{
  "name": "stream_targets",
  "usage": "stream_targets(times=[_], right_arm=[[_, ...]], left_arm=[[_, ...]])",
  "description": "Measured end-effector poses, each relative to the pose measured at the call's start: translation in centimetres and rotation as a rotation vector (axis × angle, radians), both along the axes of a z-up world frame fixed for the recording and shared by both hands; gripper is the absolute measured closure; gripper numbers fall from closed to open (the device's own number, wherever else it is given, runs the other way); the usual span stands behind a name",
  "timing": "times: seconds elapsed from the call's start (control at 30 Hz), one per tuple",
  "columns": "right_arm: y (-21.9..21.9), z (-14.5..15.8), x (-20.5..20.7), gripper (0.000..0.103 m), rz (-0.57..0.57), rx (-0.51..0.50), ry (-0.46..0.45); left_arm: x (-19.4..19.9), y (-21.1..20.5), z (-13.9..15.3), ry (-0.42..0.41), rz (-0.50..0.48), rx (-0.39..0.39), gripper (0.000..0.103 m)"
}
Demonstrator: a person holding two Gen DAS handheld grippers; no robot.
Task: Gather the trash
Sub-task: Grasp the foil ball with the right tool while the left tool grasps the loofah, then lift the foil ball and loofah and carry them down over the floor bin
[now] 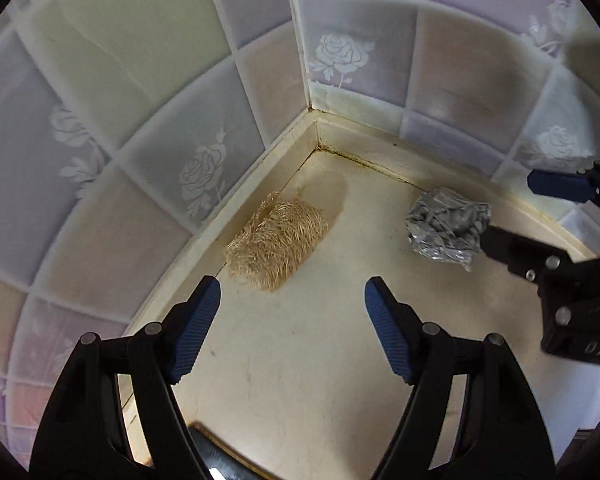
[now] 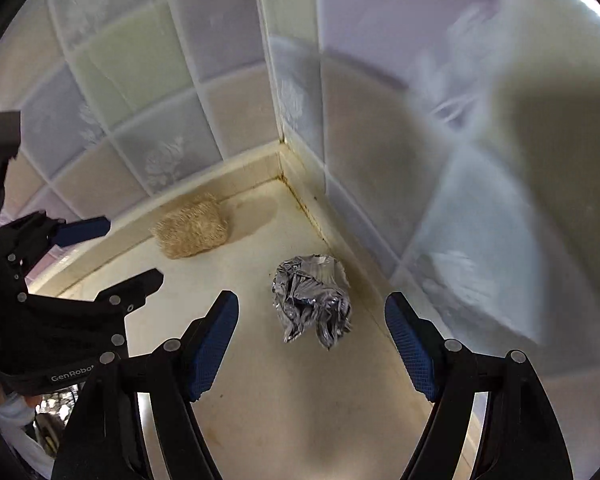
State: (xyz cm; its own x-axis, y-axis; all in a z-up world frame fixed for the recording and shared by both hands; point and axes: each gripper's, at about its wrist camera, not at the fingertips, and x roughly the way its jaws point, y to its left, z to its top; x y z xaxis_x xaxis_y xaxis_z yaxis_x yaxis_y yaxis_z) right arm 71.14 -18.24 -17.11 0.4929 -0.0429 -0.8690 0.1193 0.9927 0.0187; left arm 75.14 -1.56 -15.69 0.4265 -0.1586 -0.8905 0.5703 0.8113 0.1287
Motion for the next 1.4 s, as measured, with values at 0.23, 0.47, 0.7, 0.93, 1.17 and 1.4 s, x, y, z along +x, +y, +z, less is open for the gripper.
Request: stream_targets(times=[0.23,0.47,0.7,0.93,1.17,1.4], right_arm=[[0.8,-4.4,1.9,0.025,0.004,-0.009,0.051],[1.4,-7.8,2.7,0.042,0.017,0.020,0.106],[1.1,-8.8,1.8,0.044,0.010,0.077,0.054],[0.5,-8.9,-0.2,0.044,0.009,0.117,0.029],[-0.2,-8.5,-0.7,0.045,-0.007,0.131,0.009],[-0.6,-7.5,-1.6,0.045,-0.035,0.145,-0.028]], left_arm=[[2.1,0.4,-3.3,0.035,0.065,-0.067,0.031],[3.0,0.4,-4.8,0.025,0.096,-0.102,0.036],[3.7,-1.3,-5.4,-0.033,0.078,-0.083,0.036],[4.2,-3.7,-7.8,-0.007,0.018,-0.042,0.050],[3.0,-4.8,-8.0,-0.029,-0.021,-0.051,0.071],[0.6,-4.8,-6.2,0.015,-0.037,-0.080,0.074]])
